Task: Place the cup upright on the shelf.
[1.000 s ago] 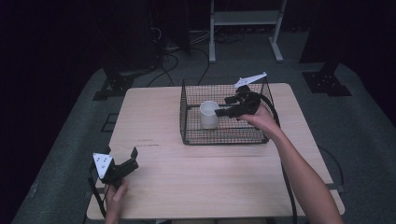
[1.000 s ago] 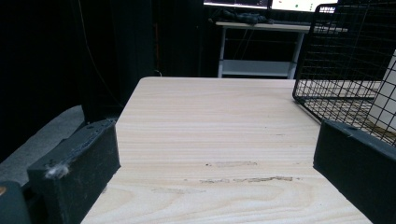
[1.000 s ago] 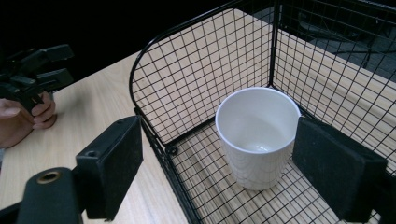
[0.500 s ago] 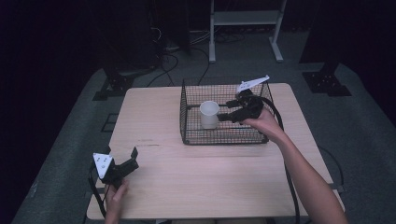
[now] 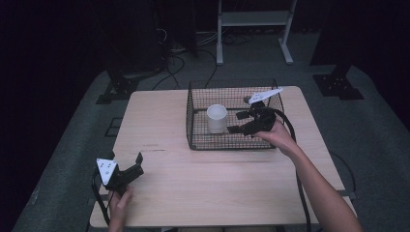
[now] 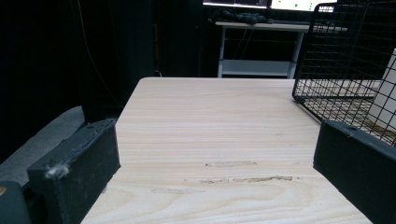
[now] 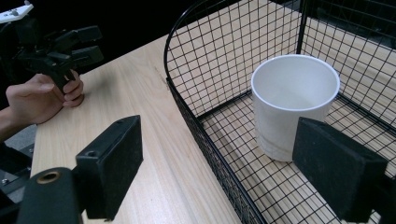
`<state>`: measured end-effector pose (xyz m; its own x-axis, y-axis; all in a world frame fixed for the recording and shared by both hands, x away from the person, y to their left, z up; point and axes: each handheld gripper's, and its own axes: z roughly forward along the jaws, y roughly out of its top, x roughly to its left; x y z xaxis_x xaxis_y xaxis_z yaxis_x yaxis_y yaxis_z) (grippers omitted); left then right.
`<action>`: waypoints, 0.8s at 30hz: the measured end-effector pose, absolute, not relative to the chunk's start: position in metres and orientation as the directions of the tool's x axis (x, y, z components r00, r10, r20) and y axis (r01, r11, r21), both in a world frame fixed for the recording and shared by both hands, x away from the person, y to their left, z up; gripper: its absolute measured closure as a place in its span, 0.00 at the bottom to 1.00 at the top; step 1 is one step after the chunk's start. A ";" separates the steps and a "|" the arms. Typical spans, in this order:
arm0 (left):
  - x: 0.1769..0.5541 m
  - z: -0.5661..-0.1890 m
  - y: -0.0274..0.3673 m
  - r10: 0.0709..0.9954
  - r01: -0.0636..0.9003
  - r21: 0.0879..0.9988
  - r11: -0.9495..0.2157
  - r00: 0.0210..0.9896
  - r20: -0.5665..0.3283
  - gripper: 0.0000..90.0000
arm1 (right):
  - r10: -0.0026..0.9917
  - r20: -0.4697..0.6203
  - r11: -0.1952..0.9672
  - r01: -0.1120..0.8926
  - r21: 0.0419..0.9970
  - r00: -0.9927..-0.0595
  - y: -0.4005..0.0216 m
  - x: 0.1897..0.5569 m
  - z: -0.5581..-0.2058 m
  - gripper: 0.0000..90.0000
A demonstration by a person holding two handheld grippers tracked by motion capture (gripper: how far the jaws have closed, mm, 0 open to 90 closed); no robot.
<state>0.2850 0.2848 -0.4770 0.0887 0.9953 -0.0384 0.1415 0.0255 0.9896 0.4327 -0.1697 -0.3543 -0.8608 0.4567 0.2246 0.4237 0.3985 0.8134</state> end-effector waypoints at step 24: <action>0.285 -0.477 0.284 0.995 0.141 0.990 0.022 0.089 -0.035 0.00 | 0.460 0.238 0.393 0.436 0.810 -0.855 -0.188 0.411 -0.374 0.17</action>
<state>0.2849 0.2844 -0.4771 0.0895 0.9954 -0.0350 0.1409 0.0221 0.9898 0.4107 -0.1885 -0.3738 -0.8553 0.4604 0.2378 0.4364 0.3926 0.8096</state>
